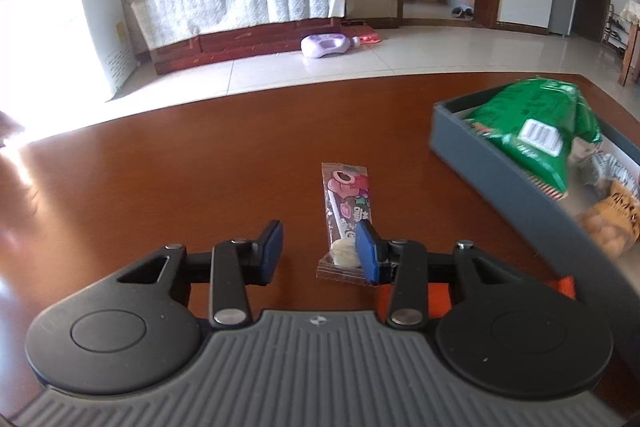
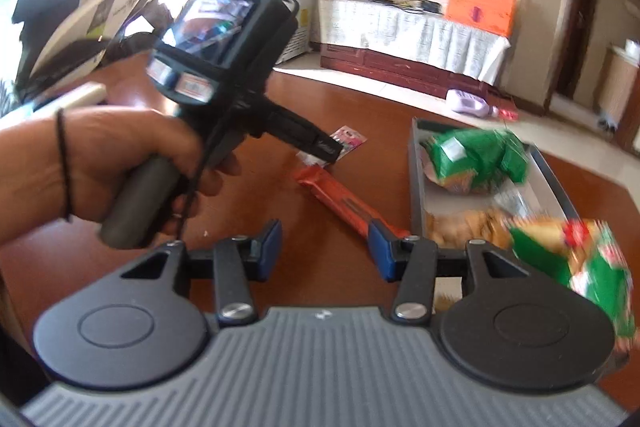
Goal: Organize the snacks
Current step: 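Move the right gripper to the orange chocolate bar and grasp it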
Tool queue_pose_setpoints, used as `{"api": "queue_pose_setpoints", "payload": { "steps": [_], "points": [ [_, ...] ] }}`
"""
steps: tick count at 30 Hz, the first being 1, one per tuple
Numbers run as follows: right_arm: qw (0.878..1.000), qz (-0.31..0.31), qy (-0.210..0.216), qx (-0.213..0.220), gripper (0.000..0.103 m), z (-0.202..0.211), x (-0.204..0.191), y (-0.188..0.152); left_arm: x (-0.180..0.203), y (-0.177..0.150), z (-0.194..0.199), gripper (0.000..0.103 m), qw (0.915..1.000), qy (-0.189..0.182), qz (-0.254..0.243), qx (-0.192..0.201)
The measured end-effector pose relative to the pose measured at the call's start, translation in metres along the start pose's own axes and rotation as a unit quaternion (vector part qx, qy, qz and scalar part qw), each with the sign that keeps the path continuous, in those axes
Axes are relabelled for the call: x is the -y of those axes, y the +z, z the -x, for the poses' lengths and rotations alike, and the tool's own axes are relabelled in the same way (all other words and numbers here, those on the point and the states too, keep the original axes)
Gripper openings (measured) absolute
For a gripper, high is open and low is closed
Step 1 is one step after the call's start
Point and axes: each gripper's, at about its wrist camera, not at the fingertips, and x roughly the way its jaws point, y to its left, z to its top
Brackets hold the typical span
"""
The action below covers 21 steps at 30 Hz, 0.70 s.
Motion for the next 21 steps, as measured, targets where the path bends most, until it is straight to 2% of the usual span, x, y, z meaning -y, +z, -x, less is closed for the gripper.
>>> {"api": "queue_pose_setpoints", "payload": {
  "steps": [5, 8, 9, 10, 13, 15, 17, 18, 19, 20, 21],
  "points": [
    [0.998, 0.048, -0.01, -0.036, 0.05, -0.042, -0.011, 0.018, -0.041, -0.009, 0.012, 0.049, 0.9999, -0.003, -0.001, -0.011],
    [0.996, 0.054, -0.019, -0.07, 0.05, -0.065, -0.008, 0.024, -0.059, -0.016, 0.018, 0.065, 0.9998, -0.015, -0.003, -0.013],
    [0.995, 0.055, -0.028, -0.082, 0.051, -0.072, -0.006, 0.026, -0.063, -0.017, 0.02, 0.066, 0.9998, -0.015, -0.006, -0.01],
    [0.994, 0.054, -0.033, -0.093, 0.053, -0.079, -0.005, 0.027, -0.067, -0.018, 0.02, 0.067, 0.9998, -0.016, -0.007, -0.008],
    [0.994, 0.032, -0.026, -0.098, 0.071, -0.091, 0.0, 0.033, -0.075, -0.02, 0.02, 0.067, 0.9997, -0.022, -0.001, -0.007],
    [0.994, -0.005, -0.006, -0.106, 0.071, -0.097, 0.008, 0.037, -0.077, -0.022, 0.018, 0.067, 0.9997, -0.025, 0.0, -0.007],
    [0.992, -0.04, 0.02, -0.115, 0.067, -0.099, 0.015, 0.038, -0.078, -0.023, 0.018, 0.067, 0.9996, -0.029, -0.001, -0.006],
    [0.992, -0.036, 0.018, -0.117, 0.065, -0.098, 0.016, 0.038, -0.079, -0.023, 0.018, 0.067, 0.9994, -0.033, -0.001, -0.005],
    [0.992, -0.033, 0.022, -0.119, 0.051, -0.094, 0.014, 0.037, -0.079, -0.023, 0.019, 0.068, 0.9993, -0.036, -0.001, -0.005],
    [0.991, -0.042, 0.036, -0.119, 0.03, -0.089, 0.013, 0.035, -0.08, -0.022, 0.019, 0.068, 0.9992, -0.041, 0.001, -0.004],
    [0.991, -0.043, 0.038, -0.119, 0.028, -0.084, 0.01, 0.033, -0.08, -0.022, 0.02, 0.069, 0.999, -0.045, 0.003, -0.003]
  ]
}}
